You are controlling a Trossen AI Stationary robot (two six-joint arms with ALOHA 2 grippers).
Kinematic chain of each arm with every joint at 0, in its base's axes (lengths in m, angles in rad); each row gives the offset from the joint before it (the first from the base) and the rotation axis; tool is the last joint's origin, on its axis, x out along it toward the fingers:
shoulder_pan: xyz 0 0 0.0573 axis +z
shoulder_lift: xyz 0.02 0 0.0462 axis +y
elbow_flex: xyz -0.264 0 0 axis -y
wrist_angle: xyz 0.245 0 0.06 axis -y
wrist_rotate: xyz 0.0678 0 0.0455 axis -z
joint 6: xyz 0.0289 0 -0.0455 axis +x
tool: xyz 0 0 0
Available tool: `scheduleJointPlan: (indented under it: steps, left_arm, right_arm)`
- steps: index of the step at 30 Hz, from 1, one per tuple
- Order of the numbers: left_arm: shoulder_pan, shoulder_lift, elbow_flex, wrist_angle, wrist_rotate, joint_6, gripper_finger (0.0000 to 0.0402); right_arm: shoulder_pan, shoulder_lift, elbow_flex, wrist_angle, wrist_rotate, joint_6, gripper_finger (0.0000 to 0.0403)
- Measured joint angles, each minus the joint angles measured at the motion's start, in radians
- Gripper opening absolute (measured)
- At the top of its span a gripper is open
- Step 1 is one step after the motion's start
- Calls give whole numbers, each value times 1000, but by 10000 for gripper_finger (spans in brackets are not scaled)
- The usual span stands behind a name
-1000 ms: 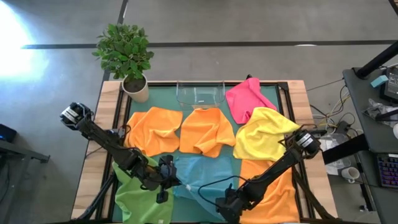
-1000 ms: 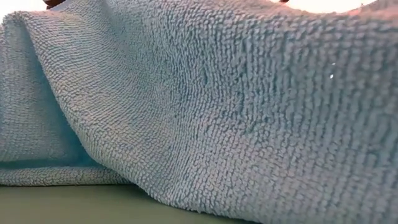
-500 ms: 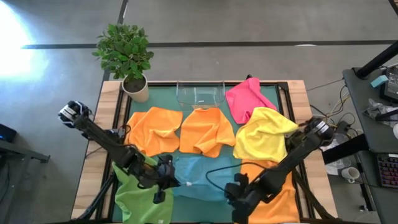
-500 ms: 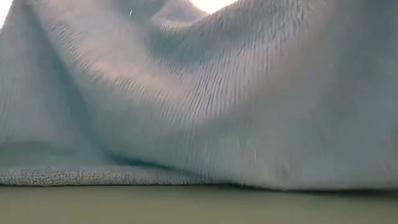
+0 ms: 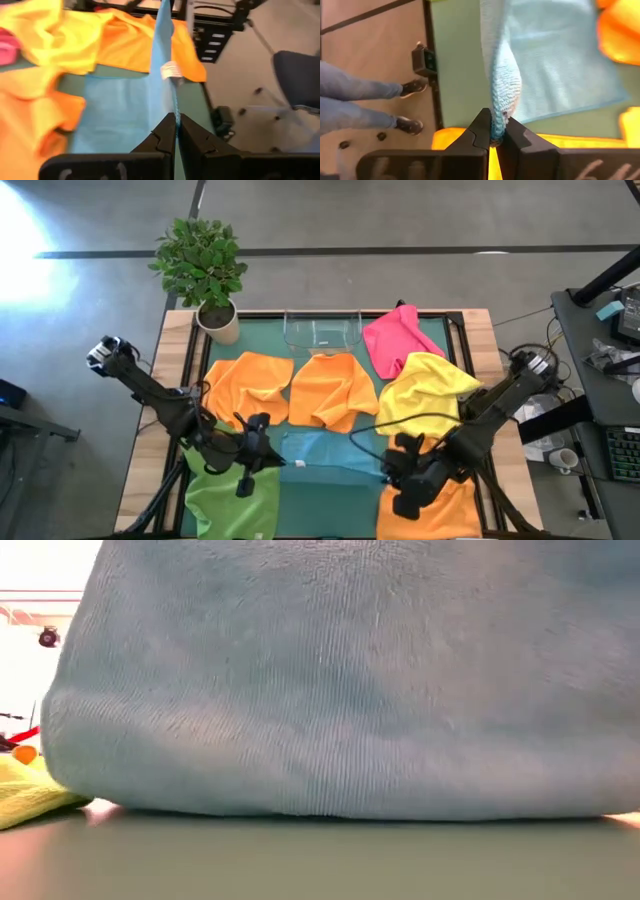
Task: Fold microfiber towels
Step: Fold the blue microfiber towel
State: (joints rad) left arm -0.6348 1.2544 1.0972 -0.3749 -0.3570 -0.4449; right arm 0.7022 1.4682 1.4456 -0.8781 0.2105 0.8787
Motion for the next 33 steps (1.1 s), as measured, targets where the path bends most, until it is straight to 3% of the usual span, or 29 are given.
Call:
scheduleJointPlan:
  steps: [6, 16, 27, 33]
  left_arm:
    - [14, -52, 28, -62, -99, 41, 0]
    - [39, -117, 28, -62, -249, 124, 0]
    - [120, -130, 85, -52, -444, 350, 0]
    - [134, -130, 146, -53, -465, 457, 0]
  right_arm:
    - [-11, -88, 0, -71, 78, 0, 9]
    - [-13, -176, 0, -65, 295, -18, 9]
    - [-99, -186, 0, -66, 430, -236, 9]
    - [-112, -196, 4, -61, 512, -362, 9]
